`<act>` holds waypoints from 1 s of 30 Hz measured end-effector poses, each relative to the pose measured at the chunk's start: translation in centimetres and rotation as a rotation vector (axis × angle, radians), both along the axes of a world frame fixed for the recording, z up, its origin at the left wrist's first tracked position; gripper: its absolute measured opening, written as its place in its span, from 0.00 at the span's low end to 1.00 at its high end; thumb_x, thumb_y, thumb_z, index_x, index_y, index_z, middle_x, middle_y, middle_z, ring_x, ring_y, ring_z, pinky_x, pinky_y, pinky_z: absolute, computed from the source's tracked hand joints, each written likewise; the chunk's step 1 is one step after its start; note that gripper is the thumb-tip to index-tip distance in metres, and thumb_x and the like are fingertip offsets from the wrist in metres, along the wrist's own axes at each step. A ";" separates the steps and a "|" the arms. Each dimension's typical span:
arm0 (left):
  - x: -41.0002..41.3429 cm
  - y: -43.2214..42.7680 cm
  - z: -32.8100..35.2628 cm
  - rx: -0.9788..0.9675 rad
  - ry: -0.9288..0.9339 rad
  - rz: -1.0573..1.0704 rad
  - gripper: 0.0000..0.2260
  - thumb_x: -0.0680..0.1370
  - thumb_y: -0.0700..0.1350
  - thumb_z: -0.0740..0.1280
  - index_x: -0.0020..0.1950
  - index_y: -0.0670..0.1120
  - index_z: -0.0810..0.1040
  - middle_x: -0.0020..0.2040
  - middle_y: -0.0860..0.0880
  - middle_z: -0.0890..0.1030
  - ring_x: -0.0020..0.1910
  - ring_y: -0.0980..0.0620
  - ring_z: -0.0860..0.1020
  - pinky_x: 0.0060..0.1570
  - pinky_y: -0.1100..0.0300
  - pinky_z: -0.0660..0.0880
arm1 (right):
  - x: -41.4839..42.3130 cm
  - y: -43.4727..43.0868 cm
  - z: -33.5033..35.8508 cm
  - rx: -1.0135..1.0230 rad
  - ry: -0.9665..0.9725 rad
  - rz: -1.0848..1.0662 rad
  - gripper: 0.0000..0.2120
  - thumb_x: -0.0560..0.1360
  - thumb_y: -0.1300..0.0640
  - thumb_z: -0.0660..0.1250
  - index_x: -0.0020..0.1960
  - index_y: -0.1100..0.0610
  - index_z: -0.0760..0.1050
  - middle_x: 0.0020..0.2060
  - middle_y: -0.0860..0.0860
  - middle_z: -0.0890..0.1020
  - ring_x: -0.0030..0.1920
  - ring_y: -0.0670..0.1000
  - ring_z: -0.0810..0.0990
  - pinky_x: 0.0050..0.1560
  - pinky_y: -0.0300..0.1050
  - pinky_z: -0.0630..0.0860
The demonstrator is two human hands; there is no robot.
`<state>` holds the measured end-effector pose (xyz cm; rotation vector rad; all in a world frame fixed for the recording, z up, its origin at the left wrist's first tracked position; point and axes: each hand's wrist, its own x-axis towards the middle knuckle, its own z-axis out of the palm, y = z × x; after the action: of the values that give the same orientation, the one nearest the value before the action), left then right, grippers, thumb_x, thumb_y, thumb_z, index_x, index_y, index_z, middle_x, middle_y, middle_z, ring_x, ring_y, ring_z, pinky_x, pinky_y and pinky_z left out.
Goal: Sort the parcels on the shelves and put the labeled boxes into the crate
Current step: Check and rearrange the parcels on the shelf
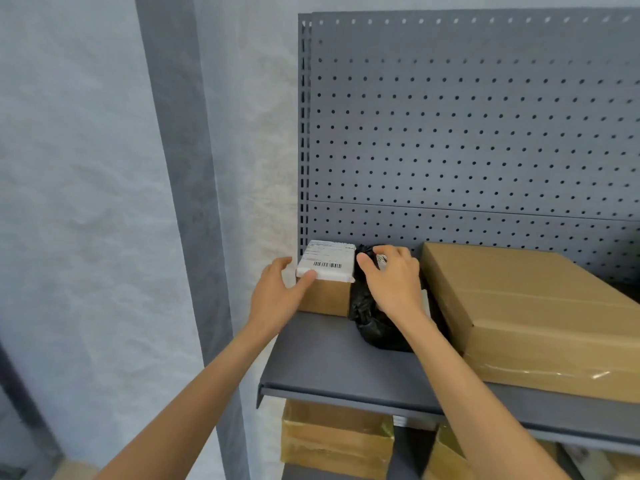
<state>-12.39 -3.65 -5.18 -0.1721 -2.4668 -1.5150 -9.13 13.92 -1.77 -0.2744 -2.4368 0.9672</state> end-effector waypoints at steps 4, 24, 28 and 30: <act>3.8 2.5 2.0 0.023 0.292 0.088 0.12 0.77 0.54 0.65 0.58 0.51 0.74 0.52 0.55 0.78 0.48 0.55 0.77 0.46 0.60 0.71 | 2.2 2.5 -0.7 0.135 -0.115 -0.086 0.24 0.79 0.49 0.61 0.71 0.59 0.67 0.68 0.57 0.69 0.67 0.59 0.64 0.64 0.51 0.65; 5.8 11.7 0.8 0.283 -0.323 -0.218 0.15 0.71 0.49 0.70 0.57 0.49 0.74 0.56 0.46 0.80 0.54 0.44 0.79 0.53 0.42 0.79 | 5.5 5.4 -0.9 -0.025 -0.162 0.119 0.17 0.78 0.63 0.58 0.65 0.58 0.75 0.65 0.55 0.76 0.64 0.55 0.74 0.65 0.45 0.70; 6.6 12.0 1.4 0.495 -0.236 -0.167 0.09 0.74 0.39 0.70 0.50 0.51 0.76 0.53 0.47 0.82 0.53 0.46 0.80 0.57 0.44 0.77 | 6.1 6.6 -0.3 -0.185 0.049 0.122 0.18 0.80 0.62 0.59 0.69 0.57 0.70 0.68 0.50 0.73 0.67 0.50 0.70 0.61 0.36 0.64; 7.1 11.7 2.0 0.549 -0.146 -0.150 0.10 0.75 0.38 0.70 0.53 0.50 0.76 0.53 0.49 0.82 0.53 0.49 0.80 0.57 0.50 0.77 | 6.3 7.1 0.0 -0.286 0.145 0.120 0.20 0.80 0.58 0.61 0.71 0.55 0.68 0.68 0.48 0.72 0.68 0.48 0.69 0.65 0.37 0.63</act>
<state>-5.31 8.08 -3.18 -0.1503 -2.0692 -2.2727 -2.83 21.04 -1.79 -0.1496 -2.2017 1.3432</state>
